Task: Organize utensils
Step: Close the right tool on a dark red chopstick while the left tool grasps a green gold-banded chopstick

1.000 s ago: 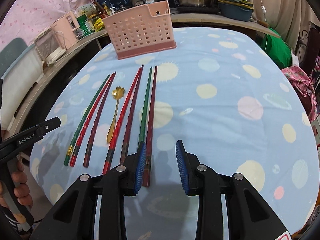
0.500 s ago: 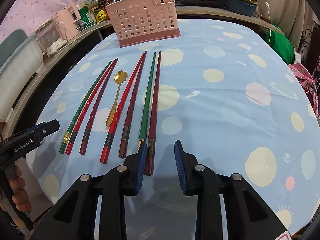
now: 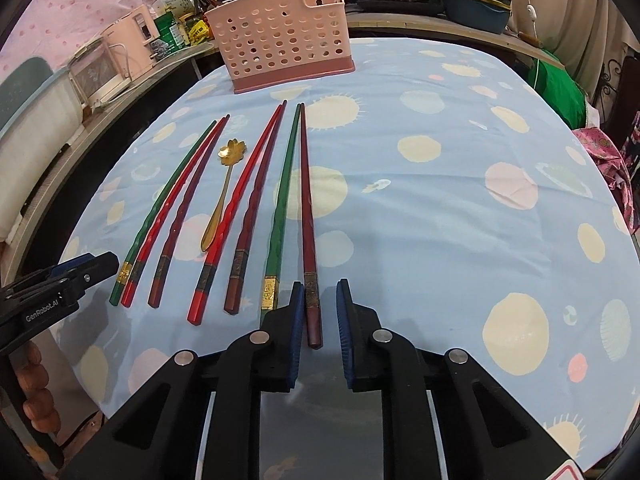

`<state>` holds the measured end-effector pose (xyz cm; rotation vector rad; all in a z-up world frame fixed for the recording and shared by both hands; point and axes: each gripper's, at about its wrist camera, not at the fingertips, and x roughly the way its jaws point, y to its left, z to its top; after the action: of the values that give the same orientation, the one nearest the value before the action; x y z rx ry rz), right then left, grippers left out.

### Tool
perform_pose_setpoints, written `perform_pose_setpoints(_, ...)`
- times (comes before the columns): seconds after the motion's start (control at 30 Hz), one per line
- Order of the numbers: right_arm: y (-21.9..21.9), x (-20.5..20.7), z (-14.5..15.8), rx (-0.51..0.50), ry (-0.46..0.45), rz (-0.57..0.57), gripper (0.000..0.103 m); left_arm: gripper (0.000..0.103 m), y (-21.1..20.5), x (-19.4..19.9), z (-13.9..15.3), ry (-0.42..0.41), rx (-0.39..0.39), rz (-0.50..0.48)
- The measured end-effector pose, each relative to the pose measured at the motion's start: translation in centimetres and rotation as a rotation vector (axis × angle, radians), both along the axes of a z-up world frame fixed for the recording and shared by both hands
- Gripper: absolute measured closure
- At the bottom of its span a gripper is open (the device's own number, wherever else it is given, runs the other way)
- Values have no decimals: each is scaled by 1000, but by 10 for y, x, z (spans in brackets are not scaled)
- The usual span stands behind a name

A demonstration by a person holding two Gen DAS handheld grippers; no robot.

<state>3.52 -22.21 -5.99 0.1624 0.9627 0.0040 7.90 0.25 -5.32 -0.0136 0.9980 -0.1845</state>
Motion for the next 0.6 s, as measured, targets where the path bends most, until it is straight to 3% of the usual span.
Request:
perform_pose_setpoints(0.13,-2,0,-1,-1,-1,-9,94,57,-3,-1,-3,7,-1,-10)
perform_pose_setpoints(0.5,-2,0,-1,-6,-6,-7,95,58,-7,-1,-9,10,14,-12)
perform_pose_setpoints(0.6,-2,0,-1,-7,-7,-7,95,68,-7,-1,-9,6,17,-15)
